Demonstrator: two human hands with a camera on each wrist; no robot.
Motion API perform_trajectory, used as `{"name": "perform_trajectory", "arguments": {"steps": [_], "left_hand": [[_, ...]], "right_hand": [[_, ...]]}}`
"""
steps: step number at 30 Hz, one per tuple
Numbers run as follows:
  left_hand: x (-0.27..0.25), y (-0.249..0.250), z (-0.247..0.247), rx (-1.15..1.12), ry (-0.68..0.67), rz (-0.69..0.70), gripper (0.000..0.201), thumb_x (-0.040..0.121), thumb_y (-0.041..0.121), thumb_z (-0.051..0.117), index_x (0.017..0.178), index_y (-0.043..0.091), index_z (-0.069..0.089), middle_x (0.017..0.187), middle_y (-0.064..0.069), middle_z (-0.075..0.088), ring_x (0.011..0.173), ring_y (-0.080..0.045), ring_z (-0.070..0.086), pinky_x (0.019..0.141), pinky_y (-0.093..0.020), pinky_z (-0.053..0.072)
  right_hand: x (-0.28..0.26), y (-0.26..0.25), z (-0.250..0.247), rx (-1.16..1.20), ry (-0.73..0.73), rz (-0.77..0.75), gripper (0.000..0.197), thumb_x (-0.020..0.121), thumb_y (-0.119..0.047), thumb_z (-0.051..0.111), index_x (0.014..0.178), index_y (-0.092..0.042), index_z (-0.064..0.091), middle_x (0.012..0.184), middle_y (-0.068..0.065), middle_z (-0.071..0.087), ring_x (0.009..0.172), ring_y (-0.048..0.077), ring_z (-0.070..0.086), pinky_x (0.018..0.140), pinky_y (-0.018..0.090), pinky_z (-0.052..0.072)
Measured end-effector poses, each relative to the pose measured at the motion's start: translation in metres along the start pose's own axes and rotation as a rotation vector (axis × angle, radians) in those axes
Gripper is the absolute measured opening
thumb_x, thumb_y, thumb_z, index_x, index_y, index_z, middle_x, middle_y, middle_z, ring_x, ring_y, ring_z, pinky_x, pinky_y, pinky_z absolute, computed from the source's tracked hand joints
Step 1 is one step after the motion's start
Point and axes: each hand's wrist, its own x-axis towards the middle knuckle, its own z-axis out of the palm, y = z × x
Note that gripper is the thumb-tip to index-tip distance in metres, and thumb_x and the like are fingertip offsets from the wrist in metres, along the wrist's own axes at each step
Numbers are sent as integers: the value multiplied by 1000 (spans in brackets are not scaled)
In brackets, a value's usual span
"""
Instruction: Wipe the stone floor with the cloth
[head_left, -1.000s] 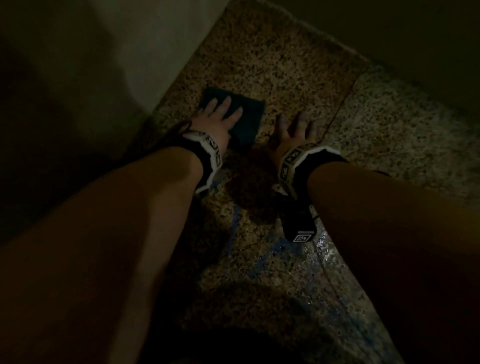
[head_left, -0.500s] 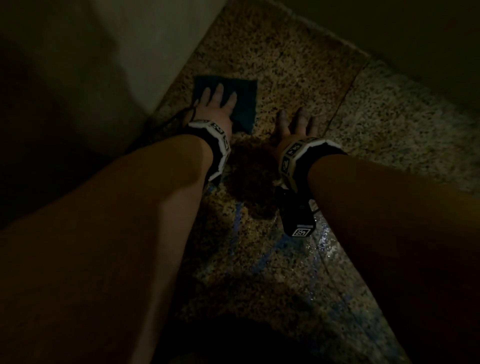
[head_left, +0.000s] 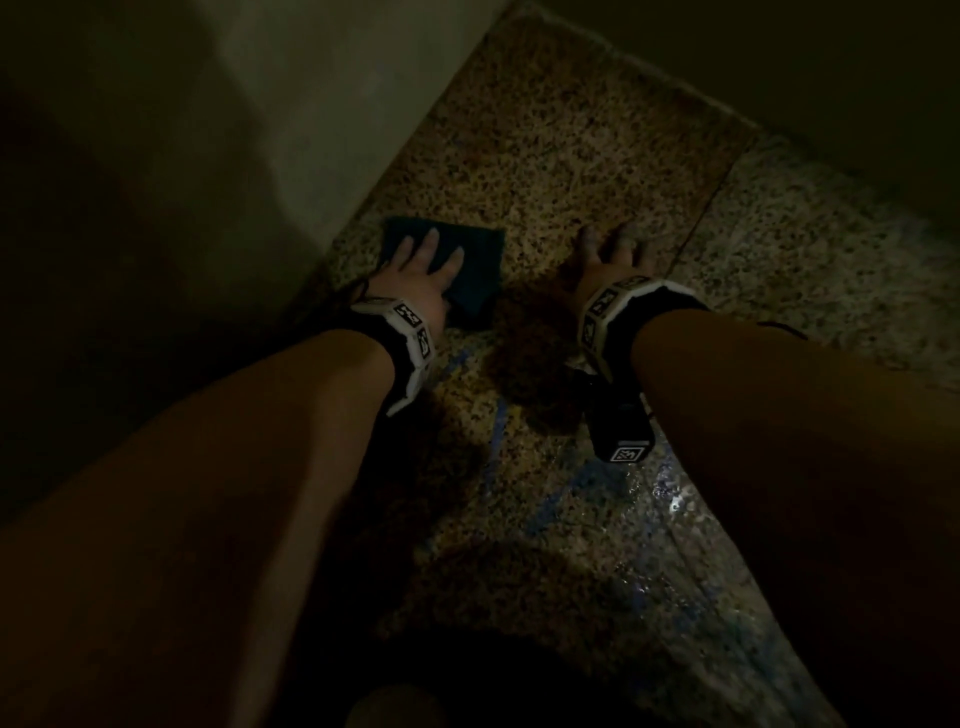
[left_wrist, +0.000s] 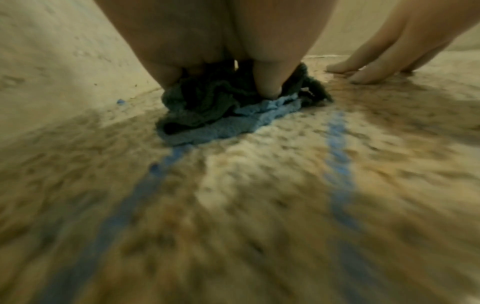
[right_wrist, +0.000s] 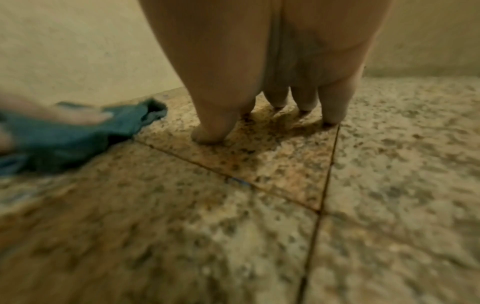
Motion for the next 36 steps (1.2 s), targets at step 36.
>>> {"name": "perform_trajectory", "arguments": {"steps": [36], "left_hand": [[-45,-50,38,34,9,-93,60,103,31,30,152,25,-5,158,-7,-15,145,-32,-8,116,-41,6]], "right_hand": [[-31,5,6,-170,31,-70,63,104,-37,32,153,-22,-6,159,7,-16,145,35,-8,117,50,14]]}}
